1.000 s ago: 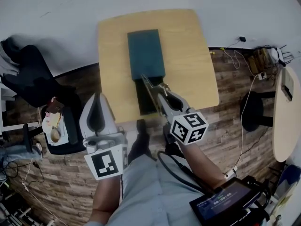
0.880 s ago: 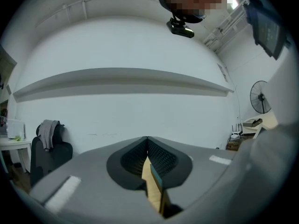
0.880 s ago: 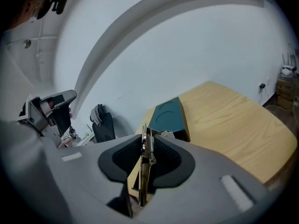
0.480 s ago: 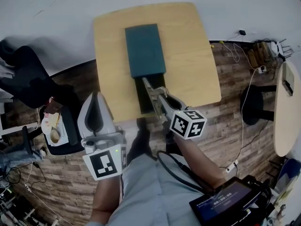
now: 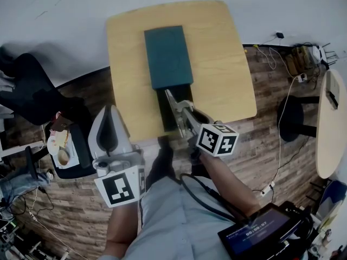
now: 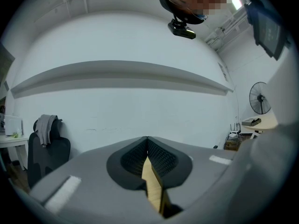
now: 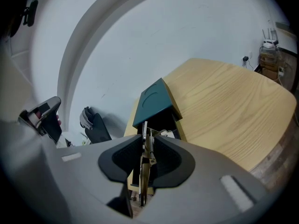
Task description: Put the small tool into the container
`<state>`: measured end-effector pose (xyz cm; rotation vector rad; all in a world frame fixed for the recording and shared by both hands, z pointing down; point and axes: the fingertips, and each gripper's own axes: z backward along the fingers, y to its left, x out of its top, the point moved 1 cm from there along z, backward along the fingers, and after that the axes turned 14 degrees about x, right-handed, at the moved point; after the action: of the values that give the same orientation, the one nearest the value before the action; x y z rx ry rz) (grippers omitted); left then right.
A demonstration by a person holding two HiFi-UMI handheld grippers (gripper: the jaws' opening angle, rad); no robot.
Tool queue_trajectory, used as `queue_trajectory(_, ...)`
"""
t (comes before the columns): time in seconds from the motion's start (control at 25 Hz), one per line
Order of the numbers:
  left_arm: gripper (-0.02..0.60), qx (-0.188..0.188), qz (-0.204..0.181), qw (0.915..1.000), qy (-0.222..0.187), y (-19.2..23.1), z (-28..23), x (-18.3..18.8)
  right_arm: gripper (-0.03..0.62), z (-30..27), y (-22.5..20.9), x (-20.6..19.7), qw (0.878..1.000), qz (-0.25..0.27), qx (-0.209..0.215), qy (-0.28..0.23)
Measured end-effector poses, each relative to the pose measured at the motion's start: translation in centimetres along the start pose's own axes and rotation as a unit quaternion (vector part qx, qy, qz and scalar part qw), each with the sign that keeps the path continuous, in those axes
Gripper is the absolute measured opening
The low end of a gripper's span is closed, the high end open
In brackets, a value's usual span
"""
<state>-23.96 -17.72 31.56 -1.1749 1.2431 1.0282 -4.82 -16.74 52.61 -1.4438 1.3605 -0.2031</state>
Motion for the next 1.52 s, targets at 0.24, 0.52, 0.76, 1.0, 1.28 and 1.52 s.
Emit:
queue_trajectory(0.24, 0.012, 0.001, 0.0, 1.0, 0.004, 0.2, -0.5, -0.3, 0.083, -0.4, -0.5, 0.0, 1.0, -0.015, -0.003, 0.003)
queue_trajectory(0.52, 0.012, 0.0, -0.001, 1.0, 0.008, 0.1, -1.5, -0.8, 0.083, -1.4, -1.3, 0.2, 0.999, -0.045, -0.002, 0.008)
queue_trajectory(0.76, 0.012, 0.006, -0.001, 0.9999, 0.01, 0.6, -2.7, -1.0, 0.083, -2.2, -2.0, 0.6, 0.998, -0.059, -0.005, 0.011)
queue_trajectory(1.0, 0.012, 0.007, 0.001, 0.9999, 0.013, 0.9, -3.0, -1.1, 0.083, -2.4, -2.1, 0.5, 0.996, -0.086, -0.007, 0.012)
queue_trajectory(1.28, 0.012, 0.008, 0.001, 0.9998, 0.017, 0.9, -4.1, -1.6, 0.083, -3.2, -2.6, 0.9, 0.996, -0.093, -0.008, 0.013)
queue_trajectory(1.52, 0.012, 0.009, -0.002, 0.9998, 0.019, 0.8, -4.4, -1.5, 0.083, -3.5, -2.8, 1.1, 0.995, -0.099, -0.004, 0.01)
